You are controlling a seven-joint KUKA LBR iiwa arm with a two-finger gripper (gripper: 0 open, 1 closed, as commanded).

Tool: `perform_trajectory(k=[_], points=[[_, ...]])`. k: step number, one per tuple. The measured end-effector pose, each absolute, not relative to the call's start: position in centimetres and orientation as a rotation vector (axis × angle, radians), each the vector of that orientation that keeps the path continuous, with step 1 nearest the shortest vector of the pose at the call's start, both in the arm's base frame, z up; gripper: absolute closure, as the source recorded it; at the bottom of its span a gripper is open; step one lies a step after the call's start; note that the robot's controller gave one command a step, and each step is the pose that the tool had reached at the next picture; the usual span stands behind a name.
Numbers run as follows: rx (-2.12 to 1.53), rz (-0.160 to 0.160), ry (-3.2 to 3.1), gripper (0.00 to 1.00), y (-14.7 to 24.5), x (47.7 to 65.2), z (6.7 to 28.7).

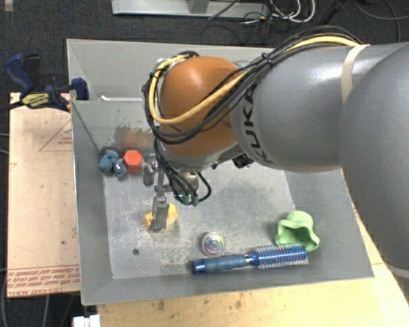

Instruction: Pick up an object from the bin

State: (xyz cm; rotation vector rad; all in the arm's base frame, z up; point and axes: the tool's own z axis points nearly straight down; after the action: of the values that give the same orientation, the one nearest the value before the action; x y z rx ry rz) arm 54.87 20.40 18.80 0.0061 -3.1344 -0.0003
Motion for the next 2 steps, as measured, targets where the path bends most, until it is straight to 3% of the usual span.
perform_trajectory(k=[1, 2], points=[[0.273, 0.004, -3.123, 0.00, 12.3, 55.4, 9.2], [0.385, -0.004, -3.121, 0.00, 16.6, 57.5, 6.9]])
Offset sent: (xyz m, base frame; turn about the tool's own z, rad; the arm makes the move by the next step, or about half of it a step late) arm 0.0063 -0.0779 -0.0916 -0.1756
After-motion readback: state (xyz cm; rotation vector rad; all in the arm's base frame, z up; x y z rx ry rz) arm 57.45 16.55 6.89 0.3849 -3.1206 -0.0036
